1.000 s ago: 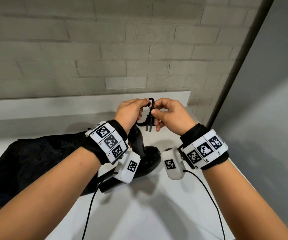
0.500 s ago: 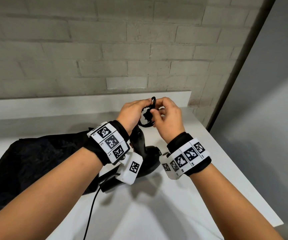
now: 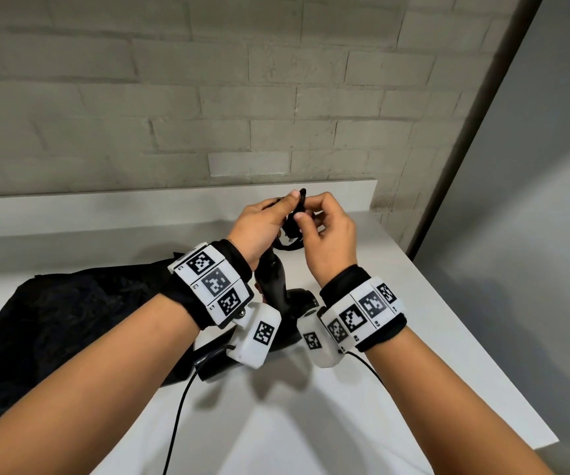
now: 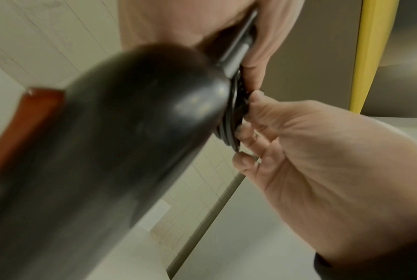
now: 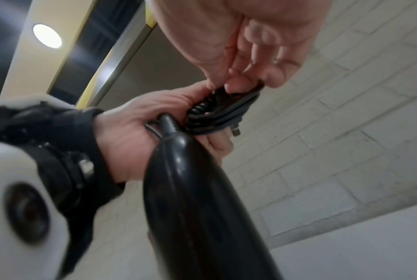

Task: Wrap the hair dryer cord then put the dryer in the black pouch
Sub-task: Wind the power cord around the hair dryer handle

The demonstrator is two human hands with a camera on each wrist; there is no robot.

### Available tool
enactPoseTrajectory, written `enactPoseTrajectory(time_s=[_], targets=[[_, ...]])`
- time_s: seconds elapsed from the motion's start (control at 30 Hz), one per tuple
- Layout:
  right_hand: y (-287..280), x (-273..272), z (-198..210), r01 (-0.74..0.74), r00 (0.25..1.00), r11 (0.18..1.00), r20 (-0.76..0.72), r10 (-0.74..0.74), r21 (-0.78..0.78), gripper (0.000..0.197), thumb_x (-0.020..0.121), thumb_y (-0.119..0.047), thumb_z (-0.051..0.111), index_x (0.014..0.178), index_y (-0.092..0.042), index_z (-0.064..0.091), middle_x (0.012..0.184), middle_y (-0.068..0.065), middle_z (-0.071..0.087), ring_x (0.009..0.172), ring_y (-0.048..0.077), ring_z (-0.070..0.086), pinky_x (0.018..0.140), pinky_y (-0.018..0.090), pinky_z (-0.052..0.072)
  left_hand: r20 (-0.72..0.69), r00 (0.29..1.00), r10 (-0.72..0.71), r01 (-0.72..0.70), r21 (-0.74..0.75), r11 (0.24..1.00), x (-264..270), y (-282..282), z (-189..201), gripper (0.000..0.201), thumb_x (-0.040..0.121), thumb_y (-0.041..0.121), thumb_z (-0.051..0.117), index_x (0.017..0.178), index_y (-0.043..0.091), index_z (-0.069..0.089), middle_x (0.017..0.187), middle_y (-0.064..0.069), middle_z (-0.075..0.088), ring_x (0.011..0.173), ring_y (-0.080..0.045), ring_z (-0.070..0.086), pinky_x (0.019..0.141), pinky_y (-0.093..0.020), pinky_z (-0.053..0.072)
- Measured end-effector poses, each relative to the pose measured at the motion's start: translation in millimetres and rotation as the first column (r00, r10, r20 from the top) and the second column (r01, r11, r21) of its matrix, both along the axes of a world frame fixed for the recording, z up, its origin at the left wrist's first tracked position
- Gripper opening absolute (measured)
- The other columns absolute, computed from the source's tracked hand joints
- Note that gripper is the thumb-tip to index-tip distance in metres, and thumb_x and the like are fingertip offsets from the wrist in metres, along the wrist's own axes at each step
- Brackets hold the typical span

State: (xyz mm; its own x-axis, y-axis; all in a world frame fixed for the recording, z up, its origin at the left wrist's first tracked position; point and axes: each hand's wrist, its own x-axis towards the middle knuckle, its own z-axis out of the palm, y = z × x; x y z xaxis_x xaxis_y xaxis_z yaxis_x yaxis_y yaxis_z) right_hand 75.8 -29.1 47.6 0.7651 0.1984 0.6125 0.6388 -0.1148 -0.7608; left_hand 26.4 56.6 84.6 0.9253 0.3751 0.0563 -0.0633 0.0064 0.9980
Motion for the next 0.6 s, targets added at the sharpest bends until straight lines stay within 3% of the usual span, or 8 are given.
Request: enactPoseTrajectory(time_s=[0.13,0.27,0.37,0.5,0.6], targets=[[-1.0,4.8,-5.6,0.074,0.992,0.987,0.115,-0.058,-0.141,0.008,0.079,-0.004,0.06,0.085,-0.002,0.055,0.085,-0.001,0.048,0.071,0.006,0.044,0.066,0.003,0.035,-0.026,1.0,0.006,-0.005,0.008,1.0,0.1,0.3,0.2,0.03,0.092,0.036,0.05,0.066,0.021,0.056,0.029,0.015,0.045,0.031,0.001,0.042,0.038,-0.008,0.032],[-1.8,7.9,-9.3,0.009,1.0,0.994,0.03,-0.005,-0.112,0.026,0.081,-0.001,0.059,0.103,0.001,0.046,0.098,0.003,0.048,0.085,0.014,0.051,0.077,0.011,0.04,-0.017,1.0,0.017,-0.016,0.027,0.999,-0.5,-1.5,0.5,0.034,0.09,0.033,0.054,0.058,0.022,0.05,0.028,0.015,0.044,0.031,0.004,0.044,0.039,-0.003,0.031],[-1.3,7.0,-8.8,-0.079,0.996,0.99,-0.048,0.074,-0.12,0.022,0.085,0.0,0.053,0.104,0.001,0.042,0.091,0.003,0.056,0.08,0.016,0.057,0.064,0.006,0.043,-0.013,0.999,0.04,-0.04,0.003,0.999,-0.5,-2.0,2.7,0.036,0.088,0.031,0.057,0.055,0.02,0.049,0.026,0.014,0.042,0.03,0.004,0.044,0.038,-0.003,0.03],[-0.8,5.8,-7.9,-0.087,0.996,0.984,0.015,0.09,-0.154,0.018,0.084,0.001,0.051,0.089,-0.013,0.04,0.086,0.015,0.067,0.071,0.026,0.062,0.059,0.024,0.047,-0.021,0.997,0.068,-0.069,-0.038,0.997,2.6,0.0,2.3,0.022,0.082,0.026,0.067,0.065,0.015,0.058,0.03,0.015,0.047,0.03,0.003,0.044,0.037,-0.004,0.03],[-1.7,8.2,-8.7,-0.073,0.996,0.983,0.041,0.081,-0.165,0.023,0.081,0.0,0.055,0.082,-0.017,0.04,0.083,0.016,0.066,0.059,0.011,0.051,0.054,0.015,0.04,-0.036,0.997,0.068,-0.07,-0.041,0.997,4.8,0.2,0.9,0.012,0.079,0.021,0.07,0.072,0.014,0.063,0.031,0.016,0.048,0.031,0.004,0.045,0.038,-0.004,0.031]])
